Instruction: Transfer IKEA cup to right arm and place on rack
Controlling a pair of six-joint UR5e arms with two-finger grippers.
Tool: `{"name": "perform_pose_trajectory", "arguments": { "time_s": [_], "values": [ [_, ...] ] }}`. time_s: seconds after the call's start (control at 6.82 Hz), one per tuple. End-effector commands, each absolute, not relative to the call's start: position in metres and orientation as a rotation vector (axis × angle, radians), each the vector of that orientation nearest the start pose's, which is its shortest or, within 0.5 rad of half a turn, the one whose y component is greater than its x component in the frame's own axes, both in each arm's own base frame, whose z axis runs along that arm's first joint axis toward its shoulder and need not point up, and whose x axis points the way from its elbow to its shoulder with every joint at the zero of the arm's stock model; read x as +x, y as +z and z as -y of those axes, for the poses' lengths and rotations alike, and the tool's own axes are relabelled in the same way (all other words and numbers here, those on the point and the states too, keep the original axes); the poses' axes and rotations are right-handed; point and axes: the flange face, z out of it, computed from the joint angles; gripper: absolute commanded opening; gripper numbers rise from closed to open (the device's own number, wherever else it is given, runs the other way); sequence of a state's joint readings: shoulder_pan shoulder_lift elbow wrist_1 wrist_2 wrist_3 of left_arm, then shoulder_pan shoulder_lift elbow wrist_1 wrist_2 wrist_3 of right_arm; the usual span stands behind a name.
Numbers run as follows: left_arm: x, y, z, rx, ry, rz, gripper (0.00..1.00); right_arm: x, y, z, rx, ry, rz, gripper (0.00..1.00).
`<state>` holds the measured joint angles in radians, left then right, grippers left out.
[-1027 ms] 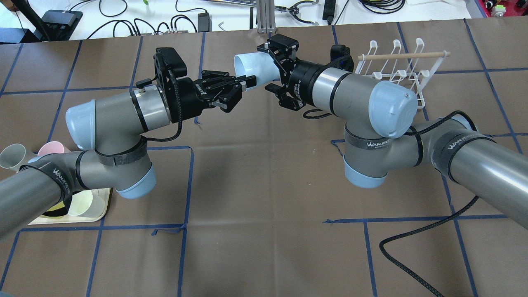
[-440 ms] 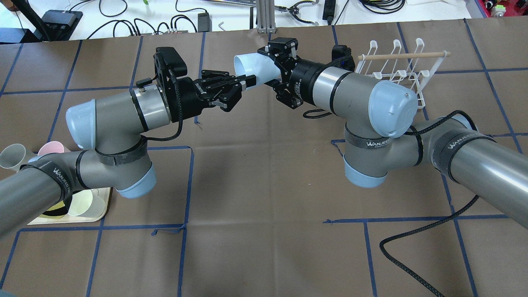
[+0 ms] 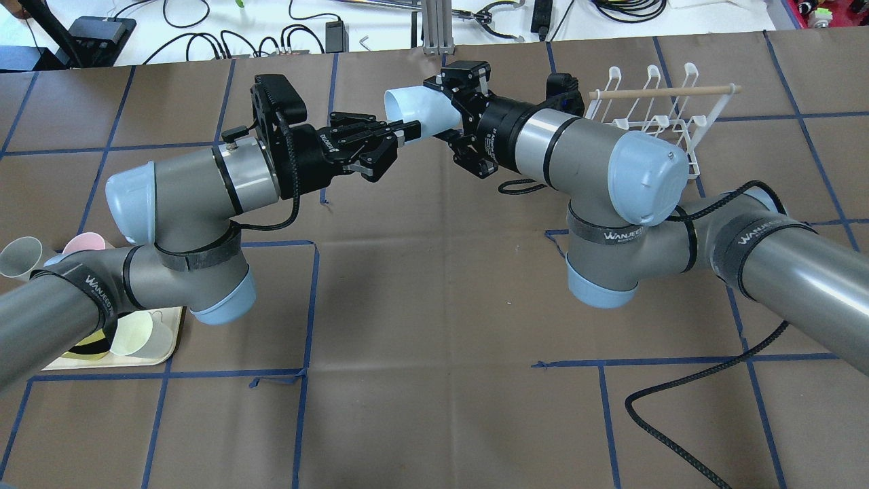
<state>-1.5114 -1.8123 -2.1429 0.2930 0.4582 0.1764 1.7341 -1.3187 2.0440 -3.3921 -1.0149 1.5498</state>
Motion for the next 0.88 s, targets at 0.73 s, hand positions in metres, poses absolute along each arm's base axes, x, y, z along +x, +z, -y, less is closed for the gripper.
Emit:
{"name": "perform_pose_trajectory", "arguments": {
  "time_s": [0.73],
  "values": [
    [-0.139, 0.358, 0.487, -0.674, 1.308, 1.906, 0.99, 0.252, 0.378, 0.506, 0.955, -0.464, -1.724, 0.32]
  ]
}}
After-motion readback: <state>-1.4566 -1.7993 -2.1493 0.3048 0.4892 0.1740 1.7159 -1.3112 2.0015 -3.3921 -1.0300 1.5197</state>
